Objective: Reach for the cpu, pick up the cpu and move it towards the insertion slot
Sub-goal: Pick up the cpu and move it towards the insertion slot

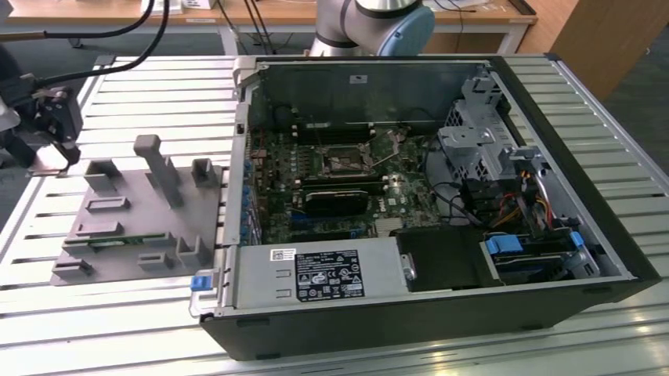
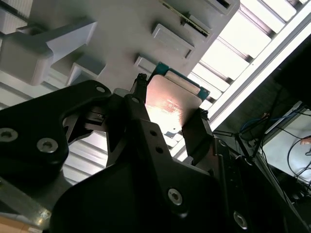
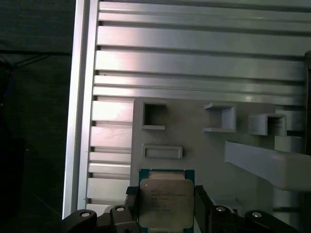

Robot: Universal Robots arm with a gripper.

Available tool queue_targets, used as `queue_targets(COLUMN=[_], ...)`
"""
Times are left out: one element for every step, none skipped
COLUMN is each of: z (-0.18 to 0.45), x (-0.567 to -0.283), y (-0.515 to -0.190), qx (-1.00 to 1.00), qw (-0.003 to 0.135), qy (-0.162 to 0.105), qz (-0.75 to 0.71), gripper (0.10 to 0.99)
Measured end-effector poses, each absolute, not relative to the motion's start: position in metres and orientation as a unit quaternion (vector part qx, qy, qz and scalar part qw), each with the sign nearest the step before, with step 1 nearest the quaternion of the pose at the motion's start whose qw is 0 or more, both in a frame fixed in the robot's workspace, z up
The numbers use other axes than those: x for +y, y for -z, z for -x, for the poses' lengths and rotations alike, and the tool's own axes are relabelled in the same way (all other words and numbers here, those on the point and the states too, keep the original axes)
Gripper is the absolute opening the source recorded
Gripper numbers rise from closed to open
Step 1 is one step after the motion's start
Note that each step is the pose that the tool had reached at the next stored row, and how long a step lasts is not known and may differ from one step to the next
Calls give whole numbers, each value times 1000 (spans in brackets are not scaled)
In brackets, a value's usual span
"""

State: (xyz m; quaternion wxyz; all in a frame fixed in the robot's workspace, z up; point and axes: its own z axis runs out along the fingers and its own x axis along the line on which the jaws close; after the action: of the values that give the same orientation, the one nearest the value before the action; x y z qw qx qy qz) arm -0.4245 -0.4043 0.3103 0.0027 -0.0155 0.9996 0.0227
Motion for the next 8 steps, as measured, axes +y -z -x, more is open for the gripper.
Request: queue_targets(z=[424,424,424,424,424,424,424,424], x=[-404,-404,-404,-404,-404,-404,-404,-404], y=[-312,-313,-314,-316,-317,-318,-319,-320], qx=[1000,1000,1000,1000,1000,1000,1000,1000], qw=[3,3,3,3,3,3,3,3], qy=[-23,-23,-23,-23,-23,-23,-23,-23], qz=[15,16,16,15,15,15,15,15], gripper=[541,541,541,541,541,541,541,541])
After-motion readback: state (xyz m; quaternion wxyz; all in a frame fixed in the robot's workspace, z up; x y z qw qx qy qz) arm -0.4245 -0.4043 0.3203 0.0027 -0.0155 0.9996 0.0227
